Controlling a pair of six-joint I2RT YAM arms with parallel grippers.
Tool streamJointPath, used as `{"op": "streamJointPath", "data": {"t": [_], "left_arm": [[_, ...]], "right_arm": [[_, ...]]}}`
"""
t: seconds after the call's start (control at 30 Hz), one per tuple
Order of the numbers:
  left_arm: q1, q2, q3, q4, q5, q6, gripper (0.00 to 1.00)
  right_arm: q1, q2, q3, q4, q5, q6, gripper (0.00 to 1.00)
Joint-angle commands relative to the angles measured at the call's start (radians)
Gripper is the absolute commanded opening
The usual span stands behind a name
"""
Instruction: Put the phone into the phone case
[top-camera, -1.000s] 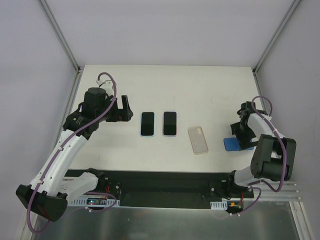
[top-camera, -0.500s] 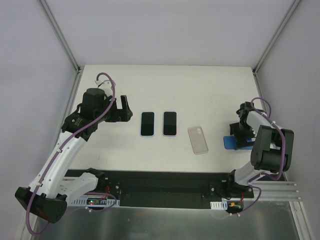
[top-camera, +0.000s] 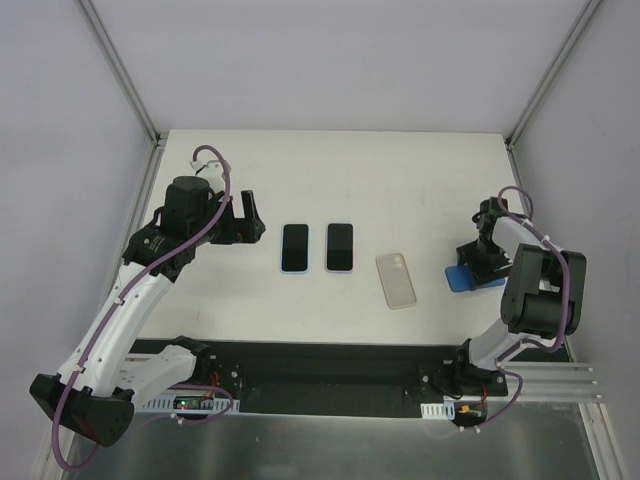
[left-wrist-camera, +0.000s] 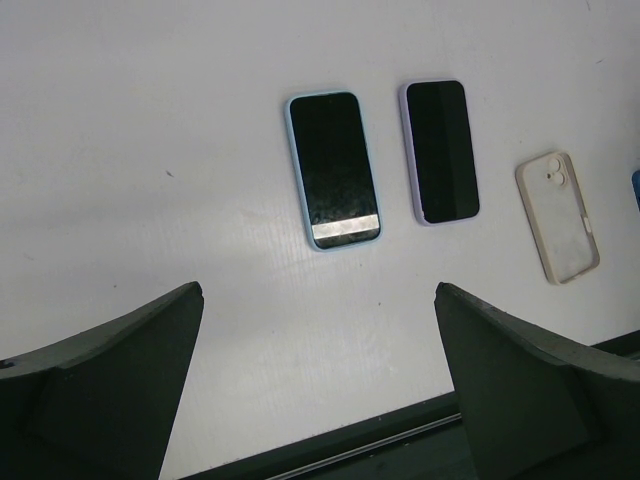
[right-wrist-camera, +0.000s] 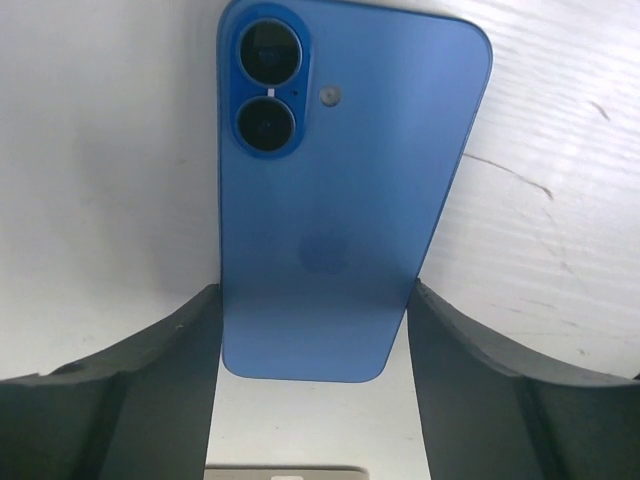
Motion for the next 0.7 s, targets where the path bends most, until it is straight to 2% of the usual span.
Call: {"op": "streamJointPath", "data": {"t": [0.0, 0.13, 0.23, 0.67], "left_arm": [[0.005, 0.0, -0.002, 0.02, -0.012, -0.011, 0.99], [0.005, 0.003, -0.003, 0.02, -0.012, -0.014, 0.99], [0.005, -0.002, -0.003, 0.02, -0.015, -0.015, 0.99], [0.005, 0.009, -0.008, 0.022, -0.013, -0.018, 0.99]], "right_arm": [[0.022, 0.059, 0.03, 0.116, -0.075, -0.261, 0.42], [0.028, 0.08, 0.037, 0.19, -0.28, -0.447, 0.48], [0.059, 0.106, 0.061, 0.198, -0.346, -0.593, 0.48], [0.121, 0.126, 0.095, 0.164, -0.371, -0.771, 0.51]]}}
